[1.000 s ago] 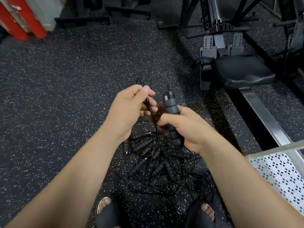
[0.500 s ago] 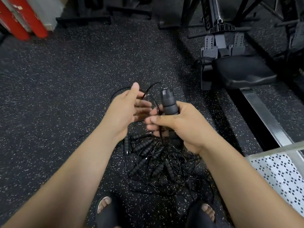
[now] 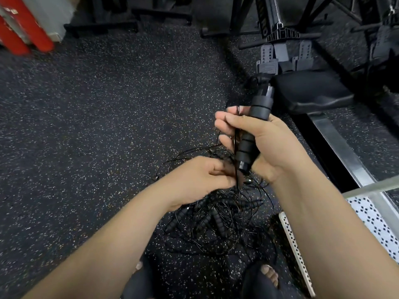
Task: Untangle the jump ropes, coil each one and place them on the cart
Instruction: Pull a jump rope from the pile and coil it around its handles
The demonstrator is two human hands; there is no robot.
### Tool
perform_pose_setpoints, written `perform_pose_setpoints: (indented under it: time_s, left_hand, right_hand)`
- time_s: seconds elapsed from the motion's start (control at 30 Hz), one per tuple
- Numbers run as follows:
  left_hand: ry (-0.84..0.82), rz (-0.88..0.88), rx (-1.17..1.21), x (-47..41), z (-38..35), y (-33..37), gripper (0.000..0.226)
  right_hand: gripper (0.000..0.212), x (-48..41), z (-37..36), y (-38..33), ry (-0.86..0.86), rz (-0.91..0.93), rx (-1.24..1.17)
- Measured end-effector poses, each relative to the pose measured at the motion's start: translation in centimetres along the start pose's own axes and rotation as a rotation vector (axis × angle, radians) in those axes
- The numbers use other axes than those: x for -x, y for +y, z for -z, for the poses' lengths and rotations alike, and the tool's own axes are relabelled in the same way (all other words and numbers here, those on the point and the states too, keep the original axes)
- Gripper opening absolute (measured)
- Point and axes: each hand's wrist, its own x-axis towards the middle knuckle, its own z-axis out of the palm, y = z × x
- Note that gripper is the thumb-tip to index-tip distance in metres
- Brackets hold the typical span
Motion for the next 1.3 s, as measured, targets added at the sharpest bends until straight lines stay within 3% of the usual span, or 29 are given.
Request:
perform_pose_setpoints:
  time_s: [0.33,0.47,0.63,0.73,1.03,1.13,1.3]
  left_hand:
    - [0.010,-0.124,0.000,1.2,1.8,1.3,0.014]
    - [0.147,-0.149,0.122,1.5,3.7,1.4,0.017]
    - [0.317,-0.194,0.337,1.7,5.6,1.2,0.014]
    - [0.389,-0.214,0.458,1.6,6.4,0.9,0.012]
    - [0.666,-0.127,0.577,1.1,7.3,-0.3,0.022]
    - [0.555,-0.015,0.476,1.0,6.5,-0.2,0.033]
    - [0.198,0.043,0.189,0.5,3.9,0.5,0.026]
  right_hand:
    - [0.031,-1.1,1.0,0.8,-0.021,-0.013,0.074]
    - [0.025,-1.3,1.2,1.6,-0.042,-0.047,0.247]
    - [0.037,-1.2,1.4,2.5,-0.232,-0.145,0.532]
    - [0.034,-0.7,0.9,2.8,-0.342,-0.203,0.630]
    - [0.033,0.2,0.1,2.4,-0.334,-0.162,0.636]
    - [0.030,0.3,0.0,1.4,-0.309,-0.114,0.521]
    - [0.024,0.1,0.1,0.2,-0.200,-0.023,0.223]
